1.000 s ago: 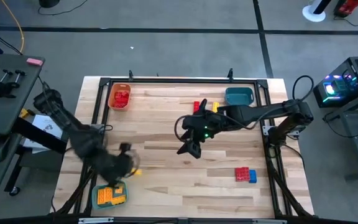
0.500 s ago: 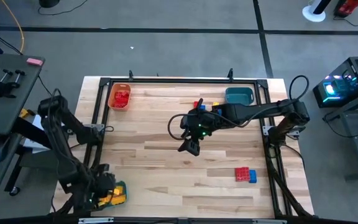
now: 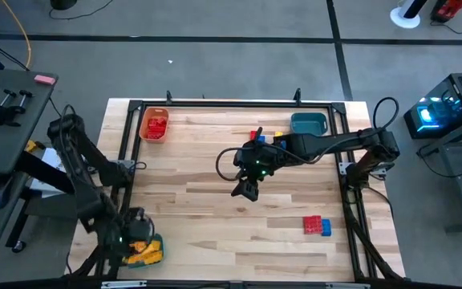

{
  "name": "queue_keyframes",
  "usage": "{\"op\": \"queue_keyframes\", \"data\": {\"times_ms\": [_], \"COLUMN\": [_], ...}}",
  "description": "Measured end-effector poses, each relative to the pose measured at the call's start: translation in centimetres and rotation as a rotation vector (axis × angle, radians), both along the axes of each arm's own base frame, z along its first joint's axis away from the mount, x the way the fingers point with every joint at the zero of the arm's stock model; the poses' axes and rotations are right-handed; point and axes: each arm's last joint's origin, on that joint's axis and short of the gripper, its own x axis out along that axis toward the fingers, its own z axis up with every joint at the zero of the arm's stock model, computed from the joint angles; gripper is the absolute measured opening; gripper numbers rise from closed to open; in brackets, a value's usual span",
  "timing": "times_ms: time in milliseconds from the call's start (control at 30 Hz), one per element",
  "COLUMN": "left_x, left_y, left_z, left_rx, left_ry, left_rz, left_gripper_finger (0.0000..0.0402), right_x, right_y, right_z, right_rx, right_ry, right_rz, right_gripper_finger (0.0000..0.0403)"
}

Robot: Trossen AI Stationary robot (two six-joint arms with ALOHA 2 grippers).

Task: Sort blocks
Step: Put the yellow game piece into the green bin

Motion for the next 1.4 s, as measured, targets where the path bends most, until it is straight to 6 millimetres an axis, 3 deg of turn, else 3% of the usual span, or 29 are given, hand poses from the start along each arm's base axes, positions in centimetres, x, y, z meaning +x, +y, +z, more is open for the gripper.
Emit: {"op": "queue_keyframes", "data": {"times_ms": [167,367,467,667,767,867,967,1200,1400], "left_x": [1.3,3.0,4.3,7.5,8.4,9.2,9.9,10.9,11.0], "left_y": [4.6,9.8,11.8,14.7,16.4,18.1,19.0,19.2,19.4], "left_z": [2.1,3.1,2.5,0.2,-1.4,-2.6,-3.2,-3.8,-4.1], "left_rx": [0.146,0.261,0.223,-0.015,-0.033,-0.049,-0.097,-0.128,-0.109], "left_ry": [-0.216,-0.459,-0.593,-0.92,-0.975,-0.953,-0.927,-0.925,-0.924], "left_rz": [0.19,0.388,0.472,0.519,0.615,0.742,0.801,0.797,0.891], "left_gripper_finger": [0.0208,0.0202,0.0202,0.0202,0.0202,0.0202,0.0202,0.0202,0.0202], "right_x": [-0.7,-1.9,-2.8,-5.3,-6.3,-6.5,-6.3,-5.9,-5.7], "right_y": [-1.4,-5.1,-8.0,-13.9,-16.5,-18.7,-20.9,-25.0,-25.8], "right_z": [-0.7,-1.5,-1.8,-2.8,-3.5,-4.6,-6.4,-12.5,-14.3], "right_rx": [-0.016,-0.094,-0.151,-0.272,-0.301,-0.302,-0.311,-0.261,-0.281], "right_ry": [0.122,0.264,0.34,0.563,0.65,0.703,0.751,0.933,0.981], "right_rz": [-0.165,-0.341,-0.431,-0.623,-0.706,-0.725,-0.687,-0.519,-0.367], "right_gripper_finger": [0.0181,0.0181,0.0181,0.0173,0.014,0.0081,0.0015,0.0003,0.0001]}}
